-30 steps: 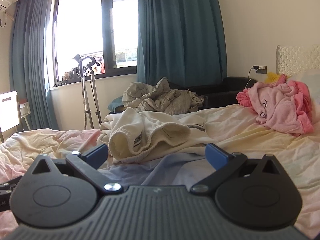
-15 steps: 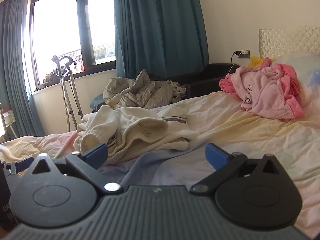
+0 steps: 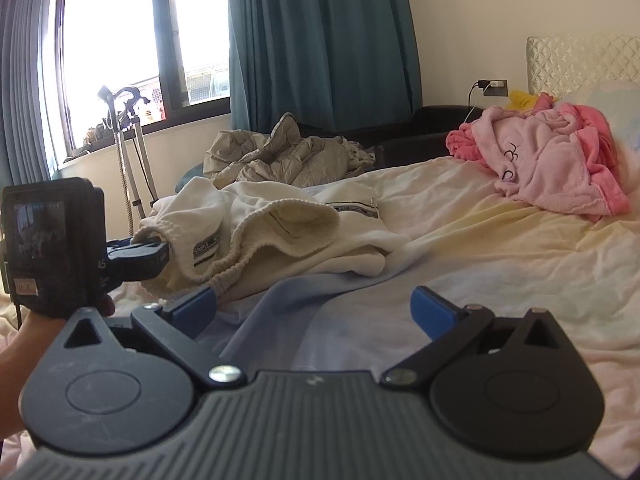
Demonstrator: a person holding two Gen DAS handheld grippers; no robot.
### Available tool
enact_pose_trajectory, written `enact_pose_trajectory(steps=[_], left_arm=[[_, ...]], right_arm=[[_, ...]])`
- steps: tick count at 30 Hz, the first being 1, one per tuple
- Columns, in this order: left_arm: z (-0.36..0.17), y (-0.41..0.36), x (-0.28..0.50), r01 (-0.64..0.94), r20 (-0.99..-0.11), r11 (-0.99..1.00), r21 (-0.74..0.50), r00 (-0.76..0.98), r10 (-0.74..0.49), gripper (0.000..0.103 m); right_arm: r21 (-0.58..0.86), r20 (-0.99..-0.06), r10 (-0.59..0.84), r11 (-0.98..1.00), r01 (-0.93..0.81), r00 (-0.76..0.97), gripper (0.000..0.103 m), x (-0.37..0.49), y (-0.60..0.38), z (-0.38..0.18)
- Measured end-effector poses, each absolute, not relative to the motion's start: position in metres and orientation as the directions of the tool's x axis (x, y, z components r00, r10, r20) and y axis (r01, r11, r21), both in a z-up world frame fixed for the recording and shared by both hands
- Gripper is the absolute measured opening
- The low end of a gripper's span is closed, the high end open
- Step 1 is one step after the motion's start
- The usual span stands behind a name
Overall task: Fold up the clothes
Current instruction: 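Reach the left tool to the ribbed cuff and close on it, then pull the cuff with the left tool while the right tool approaches the waistband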
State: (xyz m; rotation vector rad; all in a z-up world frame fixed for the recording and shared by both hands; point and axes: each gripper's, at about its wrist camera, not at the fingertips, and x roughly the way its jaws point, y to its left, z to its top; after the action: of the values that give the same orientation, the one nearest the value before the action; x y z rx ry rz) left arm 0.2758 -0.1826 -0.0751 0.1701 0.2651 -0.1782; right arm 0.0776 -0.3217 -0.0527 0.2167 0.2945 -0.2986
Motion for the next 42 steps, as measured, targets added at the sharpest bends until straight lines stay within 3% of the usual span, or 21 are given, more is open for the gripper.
enact_pose_trajectory(steps=[13,24,33,42], left_arm=[[0.014,-0.088,0.176,0.18,-0.202,0.982,-0.059,0.961,-0.189,0.014],[0.026,0.002,0.086,0.12,-0.177,0.984,-0.13,0.974,-0.142,0.013],[0.017,0.053,0.073,0.086,-0.175,0.97,-0.225,0.976,-0.127,0.013],[0.008,0.085,0.085,0.009,-0.242,0.954,-0.299,0.967,-0.085,0.013]], right_arm=[[0.133,-0.246,-0.261,0.945,0.299,0.933,0.103,0.05,-0.315,-0.047],[0.009,-0.191,-0.174,0.984,0.179,0.966,0.103,-0.006,-0.269,-0.03],[-0.037,-0.211,-0.158,0.987,0.154,0.965,0.103,-0.021,-0.229,-0.021],[-0.016,-0.359,-0.084,0.996,0.083,0.93,0.103,0.016,-0.208,-0.053]])
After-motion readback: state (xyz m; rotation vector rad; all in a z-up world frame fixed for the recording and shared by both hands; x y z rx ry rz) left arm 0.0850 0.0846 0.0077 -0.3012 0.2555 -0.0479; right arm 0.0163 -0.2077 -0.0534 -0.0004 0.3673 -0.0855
